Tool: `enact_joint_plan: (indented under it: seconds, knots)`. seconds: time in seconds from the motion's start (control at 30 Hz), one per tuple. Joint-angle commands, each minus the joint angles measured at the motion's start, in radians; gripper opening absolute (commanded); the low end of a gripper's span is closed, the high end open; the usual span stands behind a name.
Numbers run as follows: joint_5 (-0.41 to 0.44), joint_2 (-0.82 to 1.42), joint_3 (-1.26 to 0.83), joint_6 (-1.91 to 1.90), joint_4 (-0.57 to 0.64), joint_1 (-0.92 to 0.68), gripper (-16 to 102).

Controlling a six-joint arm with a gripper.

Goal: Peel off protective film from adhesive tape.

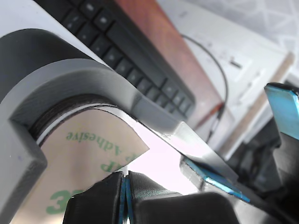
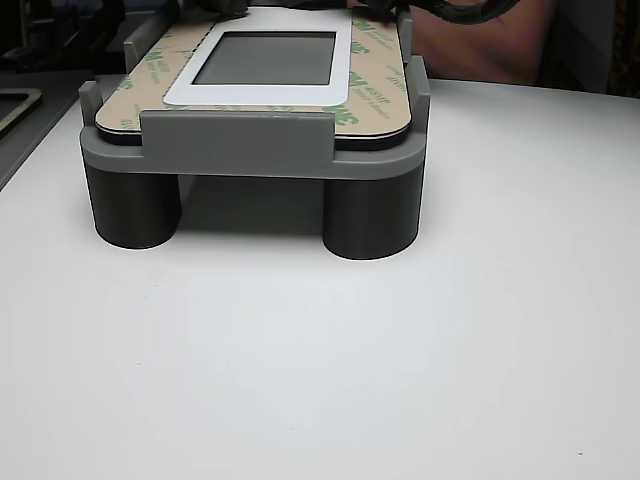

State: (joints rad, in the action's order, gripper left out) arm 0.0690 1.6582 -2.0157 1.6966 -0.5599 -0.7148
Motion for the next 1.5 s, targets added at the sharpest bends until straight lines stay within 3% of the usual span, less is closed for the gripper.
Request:
enact_joint_plan:
  seconds: [0.0, 1.47]
  knots:
    - [0.0, 0.032, 0.012, 0.002, 0.003, 0.015, -10]
    - [0.012, 0.055, 0.048, 0.009, -0.071, 0.015, -10]
